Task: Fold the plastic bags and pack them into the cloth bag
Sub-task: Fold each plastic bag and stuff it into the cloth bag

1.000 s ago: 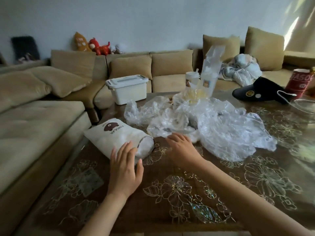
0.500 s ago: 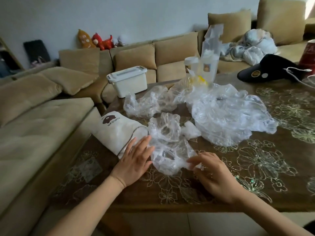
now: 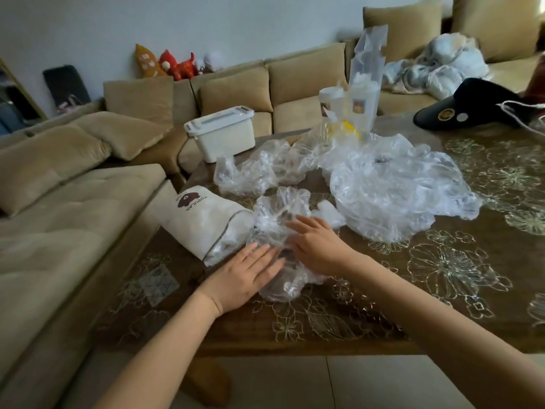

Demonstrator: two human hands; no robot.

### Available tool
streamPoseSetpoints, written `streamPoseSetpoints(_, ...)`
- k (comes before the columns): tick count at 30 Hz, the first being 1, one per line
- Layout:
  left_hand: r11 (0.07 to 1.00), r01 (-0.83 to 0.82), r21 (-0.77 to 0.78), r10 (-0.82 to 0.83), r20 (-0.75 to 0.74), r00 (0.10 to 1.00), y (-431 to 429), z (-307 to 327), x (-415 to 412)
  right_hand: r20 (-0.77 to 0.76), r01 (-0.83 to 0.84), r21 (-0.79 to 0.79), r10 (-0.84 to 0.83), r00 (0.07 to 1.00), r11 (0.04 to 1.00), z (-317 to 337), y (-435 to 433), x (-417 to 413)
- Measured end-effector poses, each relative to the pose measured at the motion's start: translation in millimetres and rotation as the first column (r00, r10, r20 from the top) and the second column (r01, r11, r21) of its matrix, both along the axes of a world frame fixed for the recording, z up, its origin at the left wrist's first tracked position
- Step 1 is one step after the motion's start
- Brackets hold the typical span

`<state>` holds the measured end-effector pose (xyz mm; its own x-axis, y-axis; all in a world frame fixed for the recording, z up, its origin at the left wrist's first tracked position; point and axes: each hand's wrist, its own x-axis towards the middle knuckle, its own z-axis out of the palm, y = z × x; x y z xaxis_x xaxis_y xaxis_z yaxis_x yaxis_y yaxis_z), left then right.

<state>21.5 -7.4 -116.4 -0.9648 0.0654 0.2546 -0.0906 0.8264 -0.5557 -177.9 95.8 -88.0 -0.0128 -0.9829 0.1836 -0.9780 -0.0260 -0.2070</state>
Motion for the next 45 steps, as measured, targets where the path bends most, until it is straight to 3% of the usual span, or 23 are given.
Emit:
streamPoseSetpoints(2, 1.000, 0.017, -0.010, -0.017, -0.009, 1.000, 1.6, -2.2, 0.7, -0.014, 0.109, 0.023, -0.109, 0.994, 0.994, 3.8, -18.7, -10.2)
streamPoseSetpoints(5, 0.999, 0.039, -0.037, -0.040, -0.021, 0.999, 2.8, -1.3, 1.9, 0.011, 0.320, -0.082, -0.321, 0.947, 0.944, 12.8, -31.3, -36.4)
streamPoseSetpoints(7, 0.997, 0.050, -0.063, -0.053, -0.043, 0.998, 2.0, 0.0, 1.8, 0.048, 0.369, -0.095, -0.366, 0.929, 0.925, 18.9, -27.2, -50.4)
streamPoseSetpoints(9, 0.996, 0.062, -0.063, -0.066, -0.063, 0.996, -2.3, -1.3, 3.1, 0.177, 0.348, -0.099, -0.328, 0.928, 0.932, 22.6, -11.3, -54.0)
streamPoseSetpoints(11, 0.997, 0.066, -0.034, -0.069, -0.081, 0.994, -3.6, -2.3, 2.8, 0.369, 0.340, -0.234, -0.240, 0.898, 0.911, 21.6, 15.1, -47.5)
streamPoseSetpoints(14, 0.998, 0.055, -0.012, -0.056, -0.111, 0.992, -3.1, -0.6, 0.5, 0.600, 0.391, -0.350, -0.116, 0.791, 0.852, 7.2, 62.0, -32.1)
streamPoseSetpoints(19, 0.997, 0.071, -0.021, -0.072, -0.053, 0.996, 8.5, 5.7, 2.5, 0.569, 0.264, -0.369, -0.008, 0.822, 0.891, -11.9, 101.1, -29.2)
streamPoseSetpoints(22, 0.978, 0.082, 0.192, -0.069, -0.072, 0.995, 27.1, 22.8, 3.0, 0.521, 0.166, -0.285, 0.007, 0.853, 0.944, -11.5, 110.0, -31.9)
streamPoseSetpoints(23, 0.939, 0.050, 0.342, -0.016, -0.102, 0.995, 37.9, 33.8, 1.1, 0.518, 0.140, -0.228, -0.001, 0.855, 0.964, -9.5, 111.9, -31.7)
streamPoseSetpoints(24, 0.842, 0.016, 0.539, 0.072, -0.142, 0.987, 51.9, 47.0, -0.7, 0.543, 0.111, -0.176, 0.003, 0.840, 0.978, -7.6, 113.1, -30.5)
streamPoseSetpoints(25, 0.662, -0.001, 0.749, 0.189, -0.166, 0.968, 67.1, 63.2, -3.8, 0.601, 0.085, -0.152, 0.024, 0.799, 0.985, -5.1, 113.3, -29.1)
streamPoseSetpoints(26, 0.416, 0.015, 0.909, 0.295, -0.150, 0.944, 79.3, 77.1, -7.0, 0.700, 0.063, -0.138, 0.052, 0.713, 0.988, -1.1, 114.5, -26.6)
streamPoseSetpoints(27, 0.210, 0.052, 0.976, 0.384, -0.132, 0.914, 88.5, 88.3, -12.1, 0.804, 0.051, -0.119, 0.066, 0.591, 0.992, 4.1, 116.1, -25.8)
streamPoseSetpoints(30, -0.222, 0.106, 0.969, 0.498, 0.019, 0.867, 99.3, 108.5, -25.1, 0.990, 0.011, -0.086, 0.084, 0.113, 0.996, 14.9, 119.8, -27.1)
streamPoseSetpoints(32, -0.369, 0.065, 0.927, 0.492, 0.136, 0.860, 104.0, 112.3, -32.6, 0.993, 0.115, -0.078, 0.088, -0.084, 0.990, 18.9, 121.4, -28.6)
streamPoseSetpoints(33, -0.421, 0.040, 0.906, 0.485, 0.187, 0.854, 105.4, 111.1, -34.3, 0.990, 0.196, -0.053, 0.077, -0.117, 0.979, 21.1, 120.9, -27.0)
streamPoseSetpoints(36, -0.602, 0.023, 0.798, 0.455, 0.319, 0.831, 110.6, 105.8, -43.6, 0.996, 0.388, 0.009, 0.025, -0.083, 0.921, 25.6, 121.0, -25.8)
streamPoseSetpoints(39, -0.705, 0.084, 0.704, 0.462, 0.367, 0.807, 107.9, 99.6, -50.1, 1.000, 0.222, 0.019, -0.016, -0.016, 0.975, 27.2, 124.3, -29.4)
streamPoseSetpoints(41, -0.706, 0.103, 0.701, 0.481, 0.368, 0.795, 101.1, 94.4, -48.4, 0.988, 0.165, 0.029, -0.052, 0.142, 0.986, 23.5, 122.1, -25.4)
streamPoseSetpoints(45, -0.711, 0.099, 0.696, 0.523, 0.430, 0.736, 93.4, 79.7, -42.9, 0.890, 0.381, -0.088, -0.099, 0.446, 0.921, 6.4, 104.4, -26.7)
